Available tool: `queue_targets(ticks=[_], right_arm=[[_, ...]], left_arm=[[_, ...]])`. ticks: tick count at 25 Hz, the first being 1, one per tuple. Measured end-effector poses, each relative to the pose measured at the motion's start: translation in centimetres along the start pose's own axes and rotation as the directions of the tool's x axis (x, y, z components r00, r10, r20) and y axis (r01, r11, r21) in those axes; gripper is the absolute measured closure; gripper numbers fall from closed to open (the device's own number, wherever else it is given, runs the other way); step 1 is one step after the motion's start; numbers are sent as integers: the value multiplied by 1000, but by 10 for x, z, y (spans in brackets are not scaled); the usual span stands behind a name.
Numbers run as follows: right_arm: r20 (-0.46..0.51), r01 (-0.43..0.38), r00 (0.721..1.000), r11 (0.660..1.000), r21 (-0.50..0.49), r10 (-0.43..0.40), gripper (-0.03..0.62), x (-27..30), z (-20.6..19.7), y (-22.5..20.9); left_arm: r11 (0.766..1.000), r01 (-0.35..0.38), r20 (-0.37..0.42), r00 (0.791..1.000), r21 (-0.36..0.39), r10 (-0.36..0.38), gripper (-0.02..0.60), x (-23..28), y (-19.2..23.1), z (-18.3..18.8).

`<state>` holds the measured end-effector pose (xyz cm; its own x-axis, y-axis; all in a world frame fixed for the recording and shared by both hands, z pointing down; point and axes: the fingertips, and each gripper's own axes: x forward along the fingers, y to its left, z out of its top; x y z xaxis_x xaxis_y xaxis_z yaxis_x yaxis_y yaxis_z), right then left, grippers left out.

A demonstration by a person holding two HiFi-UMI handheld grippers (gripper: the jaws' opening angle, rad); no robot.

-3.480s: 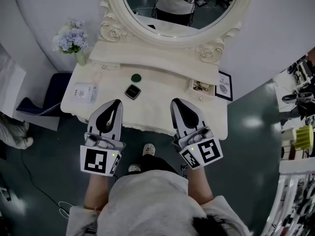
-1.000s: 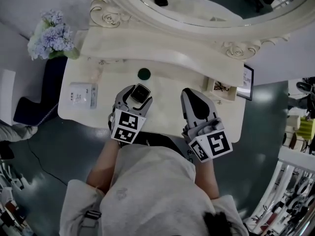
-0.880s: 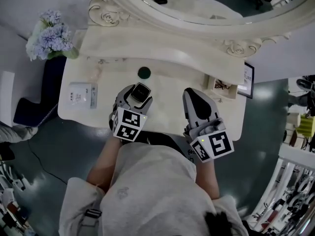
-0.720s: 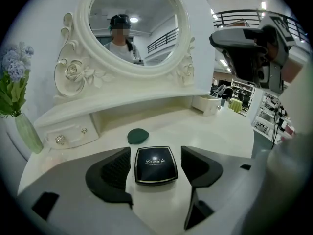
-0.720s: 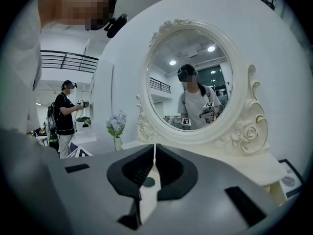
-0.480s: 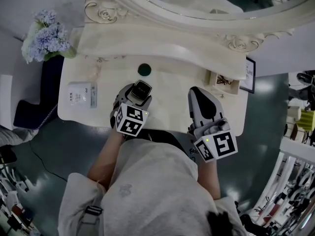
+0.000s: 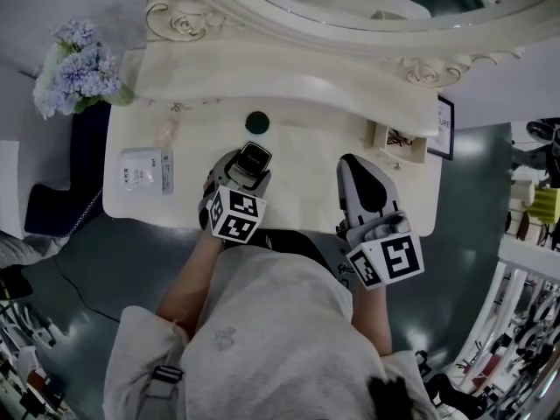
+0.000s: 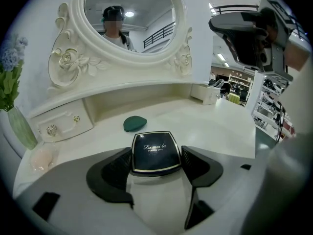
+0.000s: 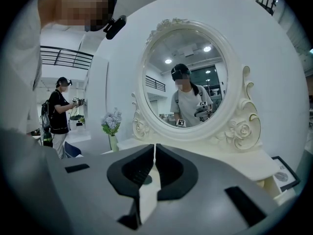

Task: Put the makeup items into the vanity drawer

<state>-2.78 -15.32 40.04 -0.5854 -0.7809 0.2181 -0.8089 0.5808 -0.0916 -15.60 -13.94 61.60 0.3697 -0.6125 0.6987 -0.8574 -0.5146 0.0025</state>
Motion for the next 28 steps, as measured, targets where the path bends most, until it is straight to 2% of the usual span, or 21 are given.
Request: queue_targets(ticks=[7, 10, 13, 19, 25, 28], right_arm=[[1, 29, 1000, 1000, -2, -29, 569, -7, -1, 5], [5, 44, 999, 999, -1, -44, 569, -10, -1, 5], [15, 60, 998, 998, -3, -60, 569, -13, 1, 4], [39, 89, 995, 996, -5, -89, 569, -19, 7, 2], [62, 101, 993, 995, -4, -101, 569, -22, 14, 2], [68, 101, 993, 995, -7, -101, 569, -22, 15, 4]], left_arm=[[1000, 23, -8, 1000, 6, -23, 256, -1, 0, -1], [998, 57, 12, 998, -40, -56, 256, -5, 0, 3], [994, 87, 80, 993, -72, -82, 258, -15, -2, 17], [994, 112, 213, 971, 8, -111, 258, -44, -11, 59], [990, 141, 327, 935, 11, -137, 258, -75, -14, 97], [988, 152, 361, 921, 18, -148, 256, -85, -14, 110]])
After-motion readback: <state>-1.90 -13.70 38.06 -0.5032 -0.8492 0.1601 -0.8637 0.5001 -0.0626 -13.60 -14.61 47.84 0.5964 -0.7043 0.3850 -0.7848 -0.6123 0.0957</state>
